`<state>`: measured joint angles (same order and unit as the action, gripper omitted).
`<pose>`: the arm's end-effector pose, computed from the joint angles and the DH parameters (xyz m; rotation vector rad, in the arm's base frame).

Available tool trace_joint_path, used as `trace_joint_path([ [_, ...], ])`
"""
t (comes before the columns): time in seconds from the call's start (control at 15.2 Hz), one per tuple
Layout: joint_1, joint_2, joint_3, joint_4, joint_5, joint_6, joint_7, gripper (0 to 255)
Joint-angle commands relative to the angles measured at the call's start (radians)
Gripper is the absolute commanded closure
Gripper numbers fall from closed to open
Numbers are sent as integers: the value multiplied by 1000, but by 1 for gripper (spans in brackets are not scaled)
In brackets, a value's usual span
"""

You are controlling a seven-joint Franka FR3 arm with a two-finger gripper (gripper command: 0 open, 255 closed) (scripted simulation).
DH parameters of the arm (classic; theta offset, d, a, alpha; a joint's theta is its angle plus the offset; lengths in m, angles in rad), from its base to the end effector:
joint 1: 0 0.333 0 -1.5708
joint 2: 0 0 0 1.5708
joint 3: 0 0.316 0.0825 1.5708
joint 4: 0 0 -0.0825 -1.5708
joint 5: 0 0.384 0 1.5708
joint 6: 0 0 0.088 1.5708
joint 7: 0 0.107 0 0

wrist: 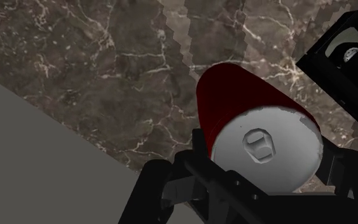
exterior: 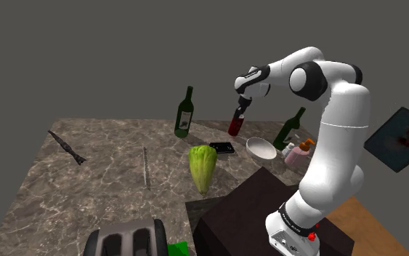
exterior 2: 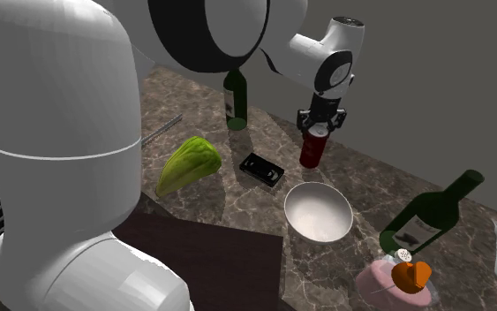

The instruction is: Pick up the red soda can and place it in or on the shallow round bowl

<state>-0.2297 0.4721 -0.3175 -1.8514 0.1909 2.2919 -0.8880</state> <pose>0.5554 -0.3180 0.2782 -3.1161 -0.3858 0.0020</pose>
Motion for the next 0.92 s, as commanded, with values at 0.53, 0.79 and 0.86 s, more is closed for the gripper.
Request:
trace_joint_path([
  [0.53, 12, -76, -18, 33, -34, -105, 21, 255],
  [0.79, 16, -102, -24, 52, -46, -149, 29, 255],
  [0.86, 17, -108, -25, 58, -48, -160, 31, 255],
])
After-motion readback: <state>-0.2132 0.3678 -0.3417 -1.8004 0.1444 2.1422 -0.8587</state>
